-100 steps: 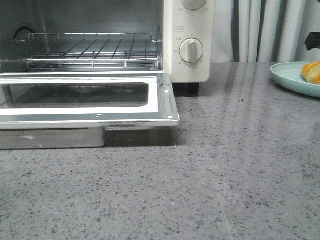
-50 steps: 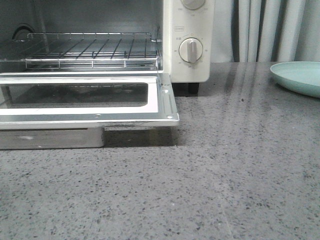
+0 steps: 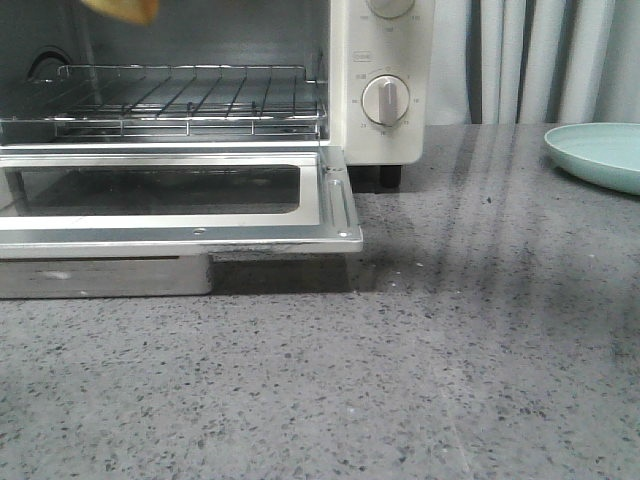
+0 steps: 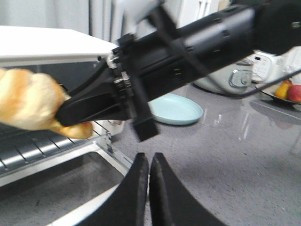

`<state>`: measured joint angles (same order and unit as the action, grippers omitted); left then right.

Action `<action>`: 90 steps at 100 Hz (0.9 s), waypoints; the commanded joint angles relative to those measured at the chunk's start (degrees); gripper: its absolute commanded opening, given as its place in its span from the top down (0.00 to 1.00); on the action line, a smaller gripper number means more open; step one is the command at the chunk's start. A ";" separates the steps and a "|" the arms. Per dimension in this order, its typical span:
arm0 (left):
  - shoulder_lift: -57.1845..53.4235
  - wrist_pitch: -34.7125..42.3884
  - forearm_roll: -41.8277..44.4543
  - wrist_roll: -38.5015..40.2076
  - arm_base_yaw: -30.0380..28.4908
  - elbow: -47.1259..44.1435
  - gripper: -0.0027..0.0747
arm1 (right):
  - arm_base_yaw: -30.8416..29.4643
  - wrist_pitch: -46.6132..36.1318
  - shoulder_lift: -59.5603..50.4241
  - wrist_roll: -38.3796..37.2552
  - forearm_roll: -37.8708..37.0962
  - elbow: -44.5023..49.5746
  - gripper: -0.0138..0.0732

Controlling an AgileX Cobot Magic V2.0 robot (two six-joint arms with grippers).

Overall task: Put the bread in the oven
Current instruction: 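Carry the croissant with the right gripper into the oven onto the rack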

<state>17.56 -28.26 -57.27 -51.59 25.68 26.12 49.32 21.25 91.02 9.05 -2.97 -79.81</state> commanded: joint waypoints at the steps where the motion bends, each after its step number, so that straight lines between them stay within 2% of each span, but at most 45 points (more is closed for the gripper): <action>1: 0.46 0.35 -1.81 0.36 0.03 1.88 0.99 | -2.04 -4.84 -0.58 0.39 -0.91 -1.71 0.91; 23: 0.46 0.10 -1.81 0.36 0.03 1.88 0.99 | -6.42 -7.97 3.18 -0.12 0.58 -1.71 0.91; 45: 0.46 0.10 -2.17 0.36 0.03 1.88 0.99 | -7.34 -11.28 3.90 -0.47 0.80 -1.71 0.88; 50: 0.46 0.10 -2.17 0.36 0.03 1.88 0.99 | -7.34 -12.96 3.90 -0.47 0.95 -1.71 0.83; 55: 0.46 0.10 -2.17 0.36 0.03 1.88 0.99 | -7.34 -14.89 4.00 -0.47 1.01 -1.71 0.73; 62: 0.46 0.10 -2.17 0.36 0.03 1.88 0.99 | -7.34 -16.71 4.00 -0.47 1.27 -1.71 0.53; 63: 0.46 0.10 -2.17 0.36 0.03 1.88 0.99 | -7.34 -16.87 4.00 -0.47 1.25 -1.71 0.46; 64: 0.46 0.10 -2.17 0.36 0.03 1.88 0.99 | -7.34 -16.87 4.00 -0.47 1.37 -1.71 0.46; 67: 0.46 0.10 -2.17 0.36 0.03 1.88 0.99 | -7.34 -17.12 4.00 -0.47 1.66 -1.71 0.35; 74: 0.46 0.10 -2.17 0.36 0.03 1.88 0.99 | -7.34 -17.01 4.00 -0.47 2.25 -1.71 0.20; 80: 0.46 0.10 -2.17 0.36 0.03 1.88 0.99 | -7.34 -16.47 4.00 -0.47 2.25 -1.71 0.15; 90: 0.46 0.10 -2.17 0.36 0.03 1.88 0.99 | -7.34 -16.22 3.86 -0.47 2.34 -1.71 0.17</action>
<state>17.56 -29.92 -57.27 -51.59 25.68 26.12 42.51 9.16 97.67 8.62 -0.86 -79.81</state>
